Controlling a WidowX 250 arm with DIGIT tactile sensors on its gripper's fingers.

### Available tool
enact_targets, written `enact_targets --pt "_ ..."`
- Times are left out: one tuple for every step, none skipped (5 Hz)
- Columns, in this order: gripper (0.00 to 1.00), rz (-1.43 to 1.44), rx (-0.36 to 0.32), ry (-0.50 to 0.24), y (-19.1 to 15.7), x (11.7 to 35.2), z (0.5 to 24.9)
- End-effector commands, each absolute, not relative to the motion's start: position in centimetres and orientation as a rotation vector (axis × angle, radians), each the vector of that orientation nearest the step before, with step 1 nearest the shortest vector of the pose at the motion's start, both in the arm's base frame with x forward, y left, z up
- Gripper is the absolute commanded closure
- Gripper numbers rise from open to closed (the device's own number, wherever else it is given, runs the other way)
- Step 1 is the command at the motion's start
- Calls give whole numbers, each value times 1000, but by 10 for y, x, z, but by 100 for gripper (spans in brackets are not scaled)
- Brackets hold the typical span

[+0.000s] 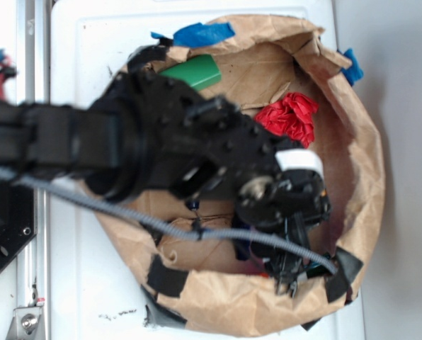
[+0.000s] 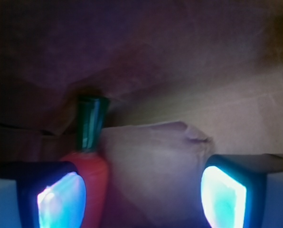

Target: Grab the carrot.

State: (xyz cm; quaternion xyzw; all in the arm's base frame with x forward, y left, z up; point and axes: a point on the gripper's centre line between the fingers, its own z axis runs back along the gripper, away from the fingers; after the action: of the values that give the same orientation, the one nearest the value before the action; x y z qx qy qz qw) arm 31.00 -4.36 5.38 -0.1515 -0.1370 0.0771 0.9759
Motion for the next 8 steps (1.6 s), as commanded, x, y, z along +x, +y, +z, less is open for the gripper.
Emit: enact_targets --pt "0 123 -348 -284 -63 307 54" --pt "0 77 -333 -302 -73 295 58" --pt "0 67 -344 -309 -78 289 64" --pt "0 59 -383 -313 -80 283 71" --pt "0 56 -395 -329 -84 281 70" --pt "0 39 -442 -321 -91 278 68" --pt "0 28 -436 -314 -99 280 61" --pt "0 11 -449 -299 -108 284 56"
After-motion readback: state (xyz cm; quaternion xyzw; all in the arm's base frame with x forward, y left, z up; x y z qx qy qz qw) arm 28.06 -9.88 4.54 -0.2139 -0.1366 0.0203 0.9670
